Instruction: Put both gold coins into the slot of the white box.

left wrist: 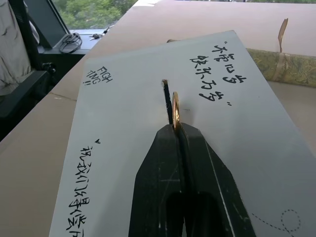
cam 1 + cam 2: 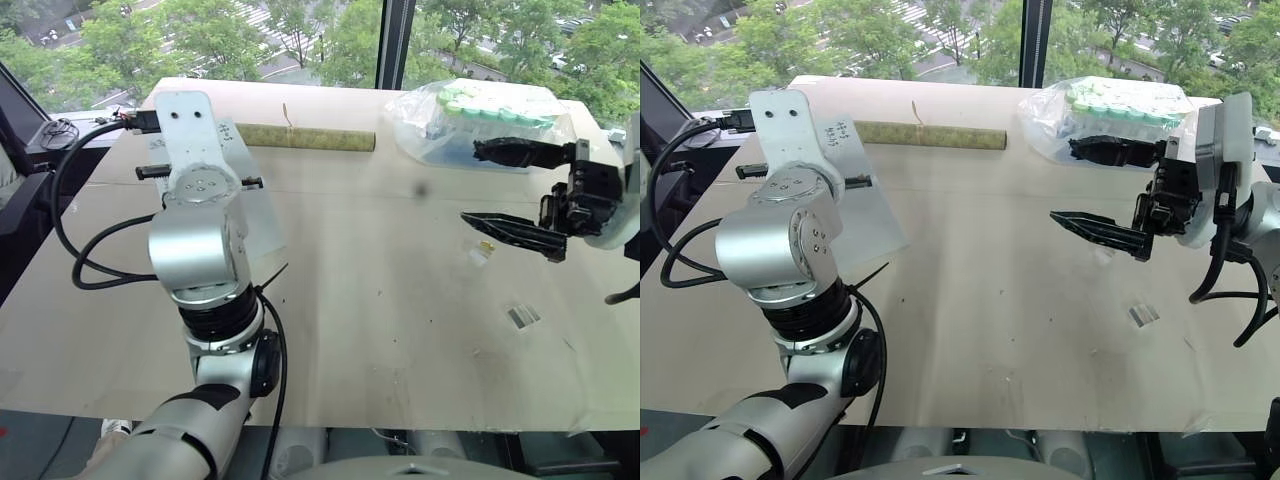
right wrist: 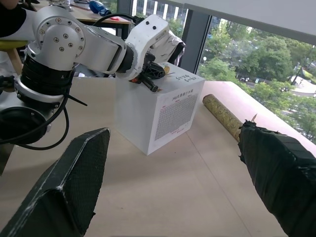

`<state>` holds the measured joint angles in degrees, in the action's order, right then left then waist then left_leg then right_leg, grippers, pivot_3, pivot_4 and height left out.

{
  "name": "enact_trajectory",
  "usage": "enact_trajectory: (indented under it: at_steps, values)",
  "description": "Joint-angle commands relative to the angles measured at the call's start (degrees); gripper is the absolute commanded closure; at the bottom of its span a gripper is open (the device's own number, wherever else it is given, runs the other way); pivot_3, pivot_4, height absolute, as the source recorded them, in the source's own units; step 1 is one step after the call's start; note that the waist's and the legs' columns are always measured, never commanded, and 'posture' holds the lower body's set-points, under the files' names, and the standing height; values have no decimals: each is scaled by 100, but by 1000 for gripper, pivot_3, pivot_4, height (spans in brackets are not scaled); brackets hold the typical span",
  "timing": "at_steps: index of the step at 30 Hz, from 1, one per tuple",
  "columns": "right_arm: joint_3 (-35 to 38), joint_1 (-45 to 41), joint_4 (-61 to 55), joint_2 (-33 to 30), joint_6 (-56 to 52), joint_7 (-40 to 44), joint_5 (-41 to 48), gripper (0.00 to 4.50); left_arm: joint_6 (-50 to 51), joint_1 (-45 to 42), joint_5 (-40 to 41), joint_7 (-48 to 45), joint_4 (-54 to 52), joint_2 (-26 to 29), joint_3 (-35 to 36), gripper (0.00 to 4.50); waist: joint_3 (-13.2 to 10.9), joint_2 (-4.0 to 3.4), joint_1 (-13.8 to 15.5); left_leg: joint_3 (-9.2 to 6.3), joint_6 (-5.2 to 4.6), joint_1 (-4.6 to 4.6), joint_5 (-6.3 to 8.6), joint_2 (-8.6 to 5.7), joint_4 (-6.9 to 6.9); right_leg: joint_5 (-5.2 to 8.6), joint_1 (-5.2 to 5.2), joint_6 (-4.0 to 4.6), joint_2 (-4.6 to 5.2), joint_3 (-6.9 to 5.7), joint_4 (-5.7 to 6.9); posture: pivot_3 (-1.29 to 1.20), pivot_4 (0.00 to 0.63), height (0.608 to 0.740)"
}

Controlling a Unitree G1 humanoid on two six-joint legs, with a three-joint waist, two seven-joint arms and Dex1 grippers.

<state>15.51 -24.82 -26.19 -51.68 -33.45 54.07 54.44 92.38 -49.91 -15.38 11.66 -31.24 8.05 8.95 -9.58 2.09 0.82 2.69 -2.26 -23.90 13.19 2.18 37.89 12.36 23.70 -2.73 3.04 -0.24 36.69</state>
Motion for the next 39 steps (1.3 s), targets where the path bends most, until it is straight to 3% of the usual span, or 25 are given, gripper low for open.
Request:
enact_trajectory:
  at_steps: [1,11,12,14,19,23,25,27,30,33,36,39]
  values:
    - [230,-17,-130,-38,25,-25,44,31,12,-101,-154,-10,-22,-11,9,4500,0,0,0,0,0,0,0,0,0,0,0,0,0,0,0,0,150,740]
    - [195,-31,-130,-48,24,-31,13,31,12,-81,-342,-35,1,-157,90,4500,1,-1,-1,1,0,2,0,0,0,0,0,0,-1,1,3,0,150,740]
    - [198,-26,-136,-49,23,-31,14,0,12,-78,-358,-47,-6,-165,92,3964,1,-1,0,1,0,3,0,0,1,0,0,0,-1,1,3,0,150,740]
    - [200,-24,-140,-49,22,-31,15,0,12,-73,-374,-80,-30,-171,84,3336,1,-1,-1,1,0,4,0,0,1,0,0,0,-1,2,3,0,150,740]
    - [203,-19,-144,-48,15,-35,22,0,12,-94,-279,-290,-169,-107,49,976,1,-2,6,0,0,5,0,0,3,0,-2,0,0,1,5,0,150,740]
    - [267,120,-187,-58,-45,-195,-25,0,-679,402,628,-1530,-714,669,-347,976,1,-2,-9,2,0,4,0,1,4,0,-1,0,0,2,5,0,150,740]
    - [298,452,-255,-107,-136,-604,-400,0,-1624,854,2113,-3289,-1059,575,359,976,1,-4,-6,2,1,3,1,6,1,1,2,2,4,2,5,0,150,740]
    - [269,834,-405,-164,-357,-1055,-744,0,-1979,1178,3134,-4411,-1190,640,863,976,2,-4,10,2,3,1,1,10,-1,14,2,26,16,-7,4,0,150,740]
    - [154,1200,-632,-137,-854,-1684,-906,0,-2453,1641,4082,-5376,-1198,1002,961,976,1,-6,1,2,3,-4,1,2,0,15,3,27,60,-14,3,0,150,740]
    - [-108,1537,-767,84,-1316,-2518,-1332,0,-3199,2306,4592,-6370,-1099,1659,570,976,5,-12,-32,12,1,7,0,-1,1,15,1,27,50,-7,3,0,150,740]
    - [-499,1659,-564,184,-1500,-3028,-1976,0,-3463,2501,4889,-6504,-700,1876,412,976,5,-13,2,11,0,9,-1,-1,10,15,-1,27,19,-2,6,0,150,740]
    - [-562,1719,-480,376,-1378,-3034,-2144,0,-4036,2740,4787,-6661,-539,2175,163,976,6,-15,-3,6,-2,3,0,1,34,16,-5,26,8,-2,9,0,150,740]
